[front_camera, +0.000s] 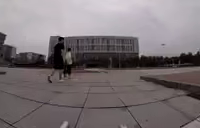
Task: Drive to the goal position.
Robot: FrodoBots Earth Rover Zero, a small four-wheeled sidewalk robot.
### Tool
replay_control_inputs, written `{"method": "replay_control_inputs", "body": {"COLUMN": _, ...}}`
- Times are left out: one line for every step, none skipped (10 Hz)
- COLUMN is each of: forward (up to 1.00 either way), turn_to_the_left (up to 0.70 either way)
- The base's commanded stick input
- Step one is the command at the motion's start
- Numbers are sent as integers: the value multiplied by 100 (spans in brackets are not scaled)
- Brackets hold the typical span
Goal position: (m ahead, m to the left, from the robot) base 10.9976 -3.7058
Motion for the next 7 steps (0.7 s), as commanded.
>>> {"method": "replay_control_inputs", "body": {"forward": 70, "turn_to_the_left": 0}}
{"method": "replay_control_inputs", "body": {"forward": 70, "turn_to_the_left": 0}}
{"method": "replay_control_inputs", "body": {"forward": 70, "turn_to_the_left": 0}}
{"method": "replay_control_inputs", "body": {"forward": 70, "turn_to_the_left": 0}}
{"method": "replay_control_inputs", "body": {"forward": 70, "turn_to_the_left": 0}}
{"method": "replay_control_inputs", "body": {"forward": 70, "turn_to_the_left": 0}}
{"method": "replay_control_inputs", "body": {"forward": 70, "turn_to_the_left": 0}}
